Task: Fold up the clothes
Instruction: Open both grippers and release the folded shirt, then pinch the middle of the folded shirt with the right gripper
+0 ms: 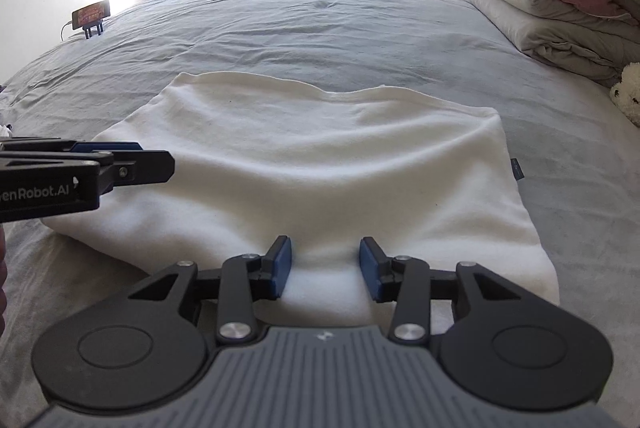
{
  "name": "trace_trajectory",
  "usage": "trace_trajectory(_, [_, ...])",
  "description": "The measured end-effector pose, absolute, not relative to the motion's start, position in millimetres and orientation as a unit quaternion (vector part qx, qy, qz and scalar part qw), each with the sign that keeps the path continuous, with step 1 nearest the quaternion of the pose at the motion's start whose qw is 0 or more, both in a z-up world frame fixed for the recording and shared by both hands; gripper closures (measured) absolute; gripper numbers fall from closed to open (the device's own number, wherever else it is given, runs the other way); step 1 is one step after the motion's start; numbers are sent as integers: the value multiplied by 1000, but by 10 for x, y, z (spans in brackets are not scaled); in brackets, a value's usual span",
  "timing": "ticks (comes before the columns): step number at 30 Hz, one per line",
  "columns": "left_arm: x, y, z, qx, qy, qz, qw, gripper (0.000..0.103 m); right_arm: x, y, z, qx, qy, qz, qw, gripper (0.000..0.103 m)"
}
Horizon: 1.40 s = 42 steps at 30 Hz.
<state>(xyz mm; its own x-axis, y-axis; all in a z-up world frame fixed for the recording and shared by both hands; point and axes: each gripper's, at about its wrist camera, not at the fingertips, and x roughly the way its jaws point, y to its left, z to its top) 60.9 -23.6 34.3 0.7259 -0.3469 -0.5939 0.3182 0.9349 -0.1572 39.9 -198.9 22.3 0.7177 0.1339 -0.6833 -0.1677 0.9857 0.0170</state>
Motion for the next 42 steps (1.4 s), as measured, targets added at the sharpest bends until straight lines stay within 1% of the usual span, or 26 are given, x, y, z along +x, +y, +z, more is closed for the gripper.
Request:
trace_trajectory(1, [679, -262, 265, -20, 341, -168, 925, 66, 401, -2001, 221, -22, 366, 83, 926, 60])
trace_trajectory(3, [739, -225, 172, -28, 342, -164, 925, 66, 413, -2033, 220, -16, 368, 87, 926, 60])
trace_trajectory(6, [764, -157, 207, -41, 347, -164, 922, 69, 443, -2048, 245, -20, 366, 93, 926, 59])
trace_trajectory(8, [754, -135, 217, -48, 347, -166, 922, 69, 492, -2043, 307, -21, 348, 96, 932, 61])
trace_trajectory(10, [728, -163, 194, -40, 343, -166, 924, 69, 555, -2041, 397, 1, 320, 107, 942, 61])
trace_trajectory(11, [712, -193, 187, -29, 340, -165, 925, 69, 615, -2013, 388, 6, 323, 118, 939, 62])
trace_trajectory(13, [706, -219, 183, -14, 339, -164, 926, 69, 817, -1891, 252, -8, 362, 136, 922, 71])
trace_trajectory(15, [733, -182, 191, -19, 344, -168, 923, 69, 956, -1847, 183, -13, 366, 140, 920, 71])
trace_trajectory(16, [752, -145, 200, -26, 347, -172, 922, 69, 1014, -1863, 182, -11, 364, 131, 922, 74])
trace_trajectory(17, [775, -109, 215, -31, 350, -172, 920, 70, 1078, -1914, 212, -4, 366, 110, 924, 92])
trace_trajectory(18, [800, -73, 230, -36, 352, -172, 919, 70, 1129, -1962, 227, 4, 367, 96, 925, 99])
trace_trajectory(19, [827, -26, 246, -38, 351, -167, 921, 70, 1158, -2006, 216, 12, 369, 94, 925, 100])
trace_trajectory(22, [885, 105, 258, -66, 352, -163, 919, 72, 1226, -2109, 196, 31, 372, 88, 924, 100])
trace_trajectory(23, [895, 132, 258, -80, 354, -167, 917, 71, 1200, -2076, 219, 25, 369, 91, 924, 98])
trace_trajectory(24, [902, 142, 255, -88, 357, -171, 914, 70, 1172, -2048, 249, 26, 366, 99, 925, 92])
trace_trajectory(25, [896, 121, 244, -81, 359, -172, 914, 70, 1151, -2017, 284, 36, 361, 115, 925, 84])
trace_trajectory(27, [857, 44, 213, -52, 361, -172, 915, 69, 1143, -1916, 324, 41, 364, 144, 919, 84])
trace_trajectory(29, [821, 5, 208, -36, 362, -171, 916, 69, 1235, -1762, 270, 12, 397, 154, 905, 83])
trace_trajectory(30, [812, -1, 212, -31, 365, -171, 915, 69, 1296, -1705, 247, -3, 408, 153, 900, 83])
trace_trajectory(32, [828, 33, 212, -41, 369, -173, 912, 69, 1435, -1669, 289, -8, 411, 151, 899, 85])
trace_trajectory(34, [843, 68, 204, -52, 372, -175, 910, 69, 1597, -1619, 275, -15, 415, 148, 897, 85])
trace_trajectory(36, [842, 72, 194, -52, 371, -176, 910, 69, 1762, -1519, 217, -44, 410, 140, 900, 85])
trace_trajectory(37, [842, 75, 189, -52, 371, -177, 910, 69, 1848, -1477, 193, -58, 406, 129, 903, 92])
trace_trajectory(38, [833, 68, 187, -50, 371, -177, 910, 69, 1927, -1470, 184, -61, 403, 115, 906, 95])
trace_trajectory(42, [815, 56, 186, -38, 369, -182, 911, 69, 2036, -1511, 200, -39, 391, 91, 915, 96])
